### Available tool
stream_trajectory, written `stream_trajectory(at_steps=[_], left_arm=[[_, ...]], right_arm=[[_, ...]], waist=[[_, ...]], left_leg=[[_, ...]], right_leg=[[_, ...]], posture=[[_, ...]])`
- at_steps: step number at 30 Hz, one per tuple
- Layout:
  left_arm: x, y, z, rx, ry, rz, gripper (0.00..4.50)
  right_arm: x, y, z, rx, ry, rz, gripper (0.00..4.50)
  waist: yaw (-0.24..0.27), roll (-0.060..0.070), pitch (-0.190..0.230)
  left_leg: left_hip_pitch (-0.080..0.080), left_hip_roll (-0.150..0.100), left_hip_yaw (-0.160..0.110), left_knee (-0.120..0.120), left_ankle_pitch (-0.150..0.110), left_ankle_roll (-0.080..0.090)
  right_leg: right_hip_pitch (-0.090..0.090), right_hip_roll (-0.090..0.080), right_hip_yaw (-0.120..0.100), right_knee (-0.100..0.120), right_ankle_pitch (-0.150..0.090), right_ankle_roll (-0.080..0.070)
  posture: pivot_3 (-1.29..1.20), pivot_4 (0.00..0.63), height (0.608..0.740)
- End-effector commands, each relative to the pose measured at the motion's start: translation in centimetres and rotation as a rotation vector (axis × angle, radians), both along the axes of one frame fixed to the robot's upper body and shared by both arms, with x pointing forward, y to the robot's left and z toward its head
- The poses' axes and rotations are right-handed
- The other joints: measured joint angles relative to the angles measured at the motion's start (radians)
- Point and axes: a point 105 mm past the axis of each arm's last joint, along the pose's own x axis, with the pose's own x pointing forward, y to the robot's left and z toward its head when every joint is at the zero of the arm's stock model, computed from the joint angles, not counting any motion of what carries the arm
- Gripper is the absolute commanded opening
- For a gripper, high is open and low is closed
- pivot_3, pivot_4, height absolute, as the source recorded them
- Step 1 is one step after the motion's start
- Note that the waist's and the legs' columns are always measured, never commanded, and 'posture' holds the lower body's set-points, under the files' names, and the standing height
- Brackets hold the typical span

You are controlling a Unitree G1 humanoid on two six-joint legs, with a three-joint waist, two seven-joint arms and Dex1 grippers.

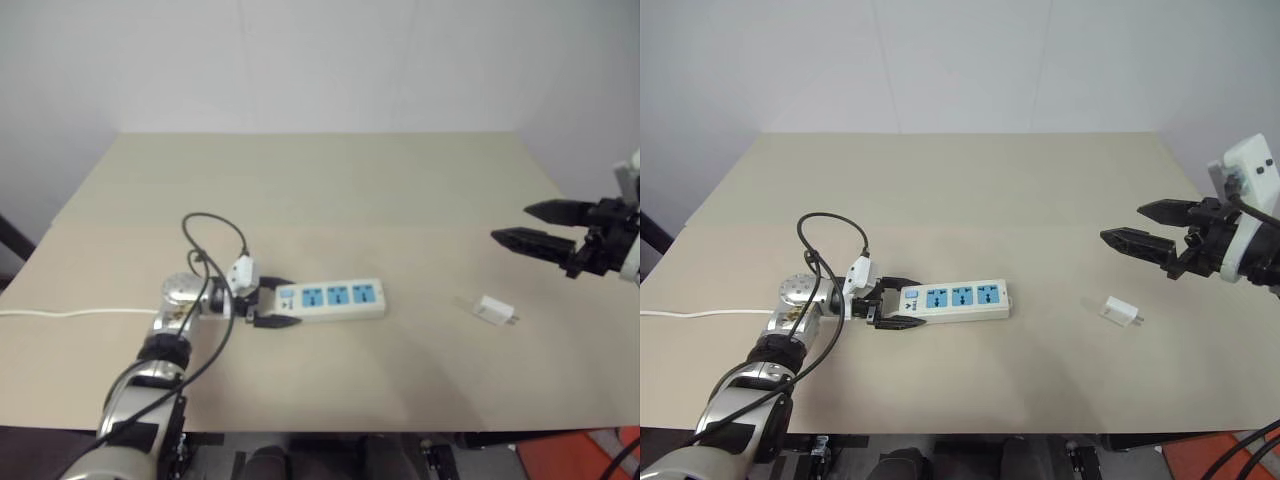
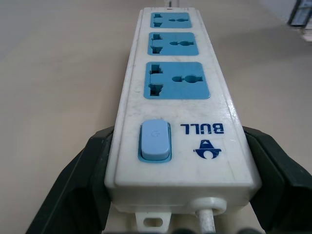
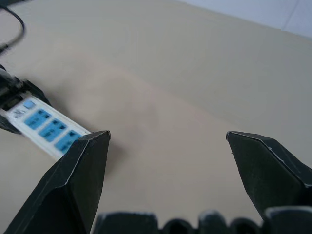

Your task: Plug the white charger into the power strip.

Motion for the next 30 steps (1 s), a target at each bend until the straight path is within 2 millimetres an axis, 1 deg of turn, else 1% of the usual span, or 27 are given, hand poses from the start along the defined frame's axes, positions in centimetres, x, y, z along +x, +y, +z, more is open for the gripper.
stream_trajectory(at_steps=[1, 5, 7, 11, 14, 17, 22, 25, 30], left_arm=[[-0.5, -0.7, 0.4, 0.039, -0.036, -0.053, 3.29], [-1.0, -1.1, -0.3, 0.082, -0.022, -0.057, 3.29], [-1.2, -1.4, -0.3, 0.075, -0.011, -0.054, 3.29], [-1.8, -2.2, -0.7, 0.061, -0.003, -0.040, 3.29], [-2.0, -2.3, -1.1, 0.068, -0.003, -0.009, 3.29], [-2.2, -2.0, -1.5, 0.089, -0.002, 0.012, 3.29], [-2.7, -1.6, -2.1, 0.097, 0.022, 0.019, 3.29], [-3.1, -1.6, -2.3, 0.104, 0.050, -0.001, 3.29], [-3.2, -1.7, -2.6, 0.121, 0.056, -0.016, 3.29]], right_arm=[[0.5, -0.4, 0.6, -0.029, 0.034, -0.049, 4.50], [1.6, -1.2, -0.3, -0.077, 0.147, -0.143, 4.50], [2.0, -1.7, -0.7, -0.100, 0.189, -0.181, 4.50], [2.4, -2.3, -1.8, -0.177, 0.239, -0.214, 4.50], [2.5, -2.8, -3.0, -0.233, 0.287, -0.229, 4.50], [2.4, -2.9, -4.1, -0.290, 0.326, -0.218, 4.50], [2.5, -2.8, -5.2, -0.326, 0.356, -0.173, 4.50], [2.7, -2.8, -6.4, -0.394, 0.376, -0.130, 4.50], [3.1, -2.3, -7.5, -0.520, 0.404, -0.028, 4.50]], waist=[[-0.001, 0.000, 0.000], [-0.003, 0.000, 0.000], [-0.002, 0.000, 0.000], [0.003, 0.000, 0.000], [0.003, 0.000, 0.000], [0.005, 0.000, 0.000], [0.004, 0.001, 0.000], [0.003, 0.001, 0.000], [-0.001, 0.002, -0.001]], left_leg=[[0.000, 0.000, 0.000, 0.000, 0.000, 0.000], [0.000, 0.000, 0.000, 0.000, 0.000, 0.000], [0.000, 0.000, 0.000, 0.000, 0.000, 0.000], [-0.001, 0.000, 0.000, 0.000, 0.000, 0.000], [-0.001, 0.000, 0.000, 0.000, 0.000, 0.000], [-0.001, 0.000, 0.000, 0.000, 0.000, 0.001], [0.000, 0.000, 0.001, 0.000, 0.000, 0.001], [0.001, 0.000, 0.001, 0.000, 0.000, 0.000], [0.001, 0.000, 0.001, 0.000, 0.000, 0.000]], right_leg=[[0.000, 0.000, 0.000, 0.000, 0.000, 0.000], [0.000, 0.000, 0.000, -0.001, 0.000, 0.000], [-0.001, 0.000, 0.000, -0.001, 0.000, 0.000], [-0.001, 0.000, 0.000, -0.001, 0.000, 0.000], [-0.001, 0.000, 0.000, -0.002, 0.000, 0.000], [-0.001, 0.000, 0.000, -0.002, 0.000, 0.000], [-0.001, 0.000, 0.000, -0.002, 0.000, 0.000], [-0.001, 0.000, 0.000, -0.002, 0.000, 0.000], [-0.001, 0.000, 0.000, -0.002, 0.000, 0.000]], posture=[[0.00, 0.150, 0.740], [0.00, 0.150, 0.740], [0.00, 0.150, 0.740], [0.00, 0.150, 0.740], [0.00, 0.150, 0.740], [0.00, 0.150, 0.740], [0.00, 0.150, 0.740], [0.00, 0.150, 0.740], [0.00, 0.150, 0.740]])
